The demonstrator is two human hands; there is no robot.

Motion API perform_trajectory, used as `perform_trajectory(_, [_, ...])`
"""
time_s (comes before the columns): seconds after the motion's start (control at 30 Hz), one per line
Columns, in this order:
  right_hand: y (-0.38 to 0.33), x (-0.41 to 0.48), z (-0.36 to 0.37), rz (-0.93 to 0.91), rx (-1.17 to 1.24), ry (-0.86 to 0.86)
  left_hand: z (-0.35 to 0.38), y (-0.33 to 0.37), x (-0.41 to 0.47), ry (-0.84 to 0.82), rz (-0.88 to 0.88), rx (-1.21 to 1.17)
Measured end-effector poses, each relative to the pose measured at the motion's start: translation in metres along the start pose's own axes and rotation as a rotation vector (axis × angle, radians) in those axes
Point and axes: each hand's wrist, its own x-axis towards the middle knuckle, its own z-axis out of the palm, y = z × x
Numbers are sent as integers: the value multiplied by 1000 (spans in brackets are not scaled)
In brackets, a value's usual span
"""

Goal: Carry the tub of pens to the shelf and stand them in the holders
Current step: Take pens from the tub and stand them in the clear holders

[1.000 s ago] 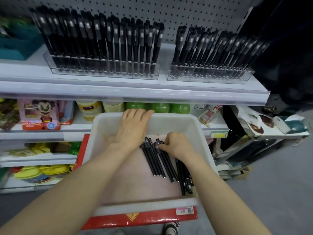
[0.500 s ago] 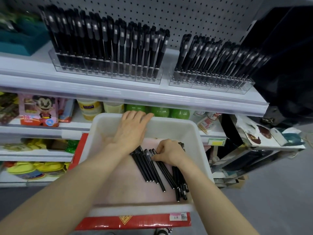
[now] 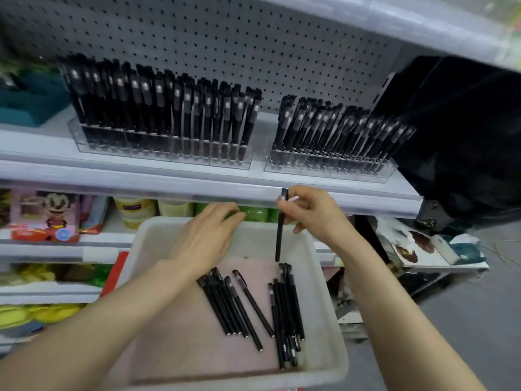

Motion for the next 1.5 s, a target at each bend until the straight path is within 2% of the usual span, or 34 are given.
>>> perform_trajectory(0.2, [-45, 35, -64, -210, 66, 256, -34, 10, 63, 107, 43, 39])
perform_trajectory(0.37, [-71, 58, -79, -360, -86, 504, -36, 9, 112, 138, 61, 91])
perform_trajectory(0.5, [-66, 73, -73, -398, -164, 606, -25, 9, 126, 125, 71, 111])
perform_trajectory(0.8, [-58, 91, -63, -375, -163, 649, -13, 6, 130, 138, 85, 98])
perform_trajectory(0.97, [-39, 95, -45, -281, -283, 523, -14, 7, 129, 156, 90, 98])
perform_trajectory(1.27, [-34, 85, -37, -196, -204, 580, -19, 10, 118, 141, 83, 78])
perform_trajectory(1.4, [-23, 59, -24, -180, -110, 651, -24, 13, 84, 131, 96, 20])
perform_trajectory(1.5, [-5, 37, 2, -153, -68, 602, -19, 11, 46, 78, 89, -30])
